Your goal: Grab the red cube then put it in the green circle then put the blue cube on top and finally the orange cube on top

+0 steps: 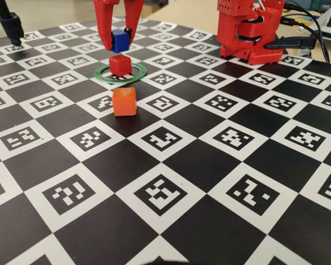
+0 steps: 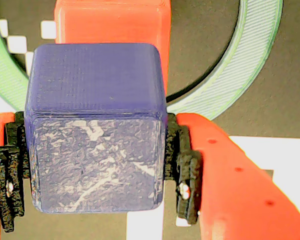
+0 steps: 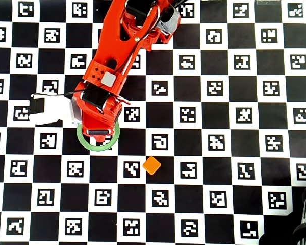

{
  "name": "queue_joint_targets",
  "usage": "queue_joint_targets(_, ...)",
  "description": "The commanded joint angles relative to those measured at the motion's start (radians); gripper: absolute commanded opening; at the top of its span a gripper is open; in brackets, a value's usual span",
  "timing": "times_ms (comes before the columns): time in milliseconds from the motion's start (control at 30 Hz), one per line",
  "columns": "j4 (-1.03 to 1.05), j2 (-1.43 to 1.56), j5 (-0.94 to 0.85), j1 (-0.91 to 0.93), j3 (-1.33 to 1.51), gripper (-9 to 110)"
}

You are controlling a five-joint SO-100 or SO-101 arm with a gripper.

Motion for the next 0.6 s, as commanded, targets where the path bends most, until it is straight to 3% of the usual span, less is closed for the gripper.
queue_joint_targets(0, -0.025, 0.014, 0.0, 0.011, -0.008, 0)
queue_joint_targets(567, -0.051, -0.012, -0.003, 0.012, 0.006, 0)
